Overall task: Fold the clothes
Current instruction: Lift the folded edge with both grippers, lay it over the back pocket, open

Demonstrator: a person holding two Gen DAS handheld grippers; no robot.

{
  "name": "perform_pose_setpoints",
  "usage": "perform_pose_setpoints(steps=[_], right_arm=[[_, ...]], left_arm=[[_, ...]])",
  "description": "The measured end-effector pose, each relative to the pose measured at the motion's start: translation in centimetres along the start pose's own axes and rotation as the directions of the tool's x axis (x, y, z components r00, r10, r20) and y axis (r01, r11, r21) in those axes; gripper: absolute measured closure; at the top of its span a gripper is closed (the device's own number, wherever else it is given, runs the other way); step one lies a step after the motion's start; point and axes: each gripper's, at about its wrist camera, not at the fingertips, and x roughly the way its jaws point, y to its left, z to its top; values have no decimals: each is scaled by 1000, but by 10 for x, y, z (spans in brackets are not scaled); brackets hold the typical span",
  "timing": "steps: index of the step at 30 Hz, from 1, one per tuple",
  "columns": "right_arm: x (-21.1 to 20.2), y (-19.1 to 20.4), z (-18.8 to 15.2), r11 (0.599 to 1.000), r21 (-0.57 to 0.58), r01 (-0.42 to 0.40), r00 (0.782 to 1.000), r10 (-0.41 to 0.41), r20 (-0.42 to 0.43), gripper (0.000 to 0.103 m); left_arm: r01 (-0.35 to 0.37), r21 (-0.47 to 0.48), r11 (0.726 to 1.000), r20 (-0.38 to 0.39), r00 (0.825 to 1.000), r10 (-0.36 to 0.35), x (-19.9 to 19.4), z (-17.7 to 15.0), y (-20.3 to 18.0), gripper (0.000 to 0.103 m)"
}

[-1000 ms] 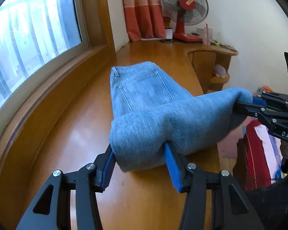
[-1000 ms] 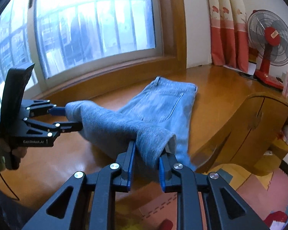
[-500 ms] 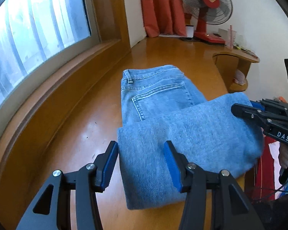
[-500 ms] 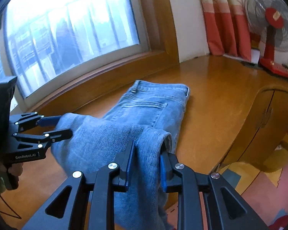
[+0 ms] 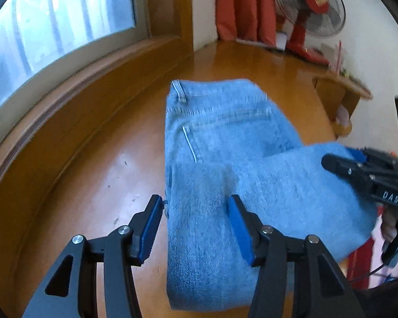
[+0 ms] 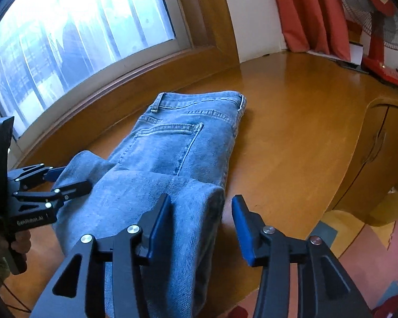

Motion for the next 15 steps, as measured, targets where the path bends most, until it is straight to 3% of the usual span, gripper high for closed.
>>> perform_pose_setpoints(steps=[3,6,11,15], right_arm=[[-18,0,6,1000,-11,-1,999,1,41,55],[-33,2,11,1000,-27,-10,998,12,69,55],[-1,22,2,993,-98,-67,997,64,-34,55],[26,21,-13,989,-133,-58,993,44,-106,55]], left_arm=[[-37,-2,999,61,997,37,-20,7,3,53],[-87,-13,996,37,995,88,-8,14,10,54],[-97,-51,994,-11,995,97,17,15,17,53],[-144,-26,989,-37,989,143,25,12,14,42]])
